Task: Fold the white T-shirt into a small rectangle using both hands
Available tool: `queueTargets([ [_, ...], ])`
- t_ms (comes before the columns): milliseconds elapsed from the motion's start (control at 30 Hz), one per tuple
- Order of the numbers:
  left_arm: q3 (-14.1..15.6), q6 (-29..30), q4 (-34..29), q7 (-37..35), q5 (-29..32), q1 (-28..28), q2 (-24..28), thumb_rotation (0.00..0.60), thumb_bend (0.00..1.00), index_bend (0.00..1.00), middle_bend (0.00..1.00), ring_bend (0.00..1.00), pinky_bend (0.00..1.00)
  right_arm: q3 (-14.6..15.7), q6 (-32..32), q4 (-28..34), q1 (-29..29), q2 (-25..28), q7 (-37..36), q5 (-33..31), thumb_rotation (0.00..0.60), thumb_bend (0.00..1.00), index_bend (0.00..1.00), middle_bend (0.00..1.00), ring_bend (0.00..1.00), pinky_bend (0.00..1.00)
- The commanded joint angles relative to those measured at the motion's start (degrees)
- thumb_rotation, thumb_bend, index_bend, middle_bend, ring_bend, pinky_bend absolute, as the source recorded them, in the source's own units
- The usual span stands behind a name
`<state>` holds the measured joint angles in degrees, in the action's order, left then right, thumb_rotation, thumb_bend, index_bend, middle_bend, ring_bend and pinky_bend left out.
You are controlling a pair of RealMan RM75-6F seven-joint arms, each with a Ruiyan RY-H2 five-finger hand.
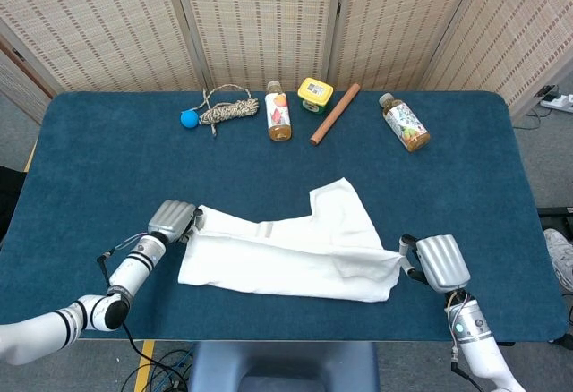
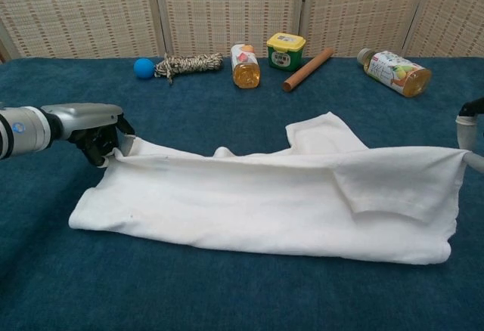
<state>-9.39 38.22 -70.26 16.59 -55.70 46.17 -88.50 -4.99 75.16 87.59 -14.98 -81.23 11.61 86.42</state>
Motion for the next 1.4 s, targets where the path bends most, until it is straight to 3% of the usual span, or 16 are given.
queueTargets([
  [33, -0.06, -0.52, 2.14, 0.76, 1.44, 1.17, -1.11, 0.600, 0.54, 0.59, 0.86, 0.82, 0.93, -0.37, 0.10, -1.03, -0.41, -0.70, 0.94, -0.18, 0.600, 0.66, 0.83, 0.99, 1.00, 1.00],
  [733, 0.96, -2.21, 9.36, 3.17, 7.78, 4.16, -4.38, 0.600, 0.54, 0.54, 0.86, 0.82, 0.93, -2.15, -0.21, -7.16, -3.68, -5.54, -0.93, -0.90, 0.600, 0.66, 0.83, 0.99, 1.00, 1.00],
  [833, 0.96, -1.52, 9.48, 3.42, 8.42, 4.13, -4.61, 0.600, 0.54, 0.48, 0.86, 0.82, 0.93, -2.47, 0.15, -8.06, -4.29, -6.37, -1.53, -0.45, 0.600, 0.66, 0.83, 0.99, 1.00, 1.00],
  [1100, 1.47, 0.70, 6.72, 5.35, 10.28, 3.76, -3.46, 0.600, 0.41, 0.13, 0.85, 0.82, 0.93, -3.17, 1.03, -10.70, -6.13, -7.78, -3.50, 1.24, 0.600, 0.66, 0.83, 0.99, 1.00, 1.00],
  [1267, 1.33, 2.91, 4.53, 6.20, 11.20, 3.38, -2.66, 0.600, 0.39, 0.02, 0.85, 0.82, 0.93, -4.10, 0.94, -13.83, -7.70, -9.69, -4.96, 1.30, 0.600, 0.66, 0.83, 0.99, 1.00, 1.00],
  [1400, 1.04, 4.59, 2.53, 6.30, 11.43, 2.92, -1.60, 0.600, 0.39, 0.00, 0.85, 0.82, 0.93, -4.54, -0.26, -17.23, -8.95, -11.63, -5.94, 0.45, 0.600, 0.66, 0.83, 0.99, 1.00, 1.00],
])
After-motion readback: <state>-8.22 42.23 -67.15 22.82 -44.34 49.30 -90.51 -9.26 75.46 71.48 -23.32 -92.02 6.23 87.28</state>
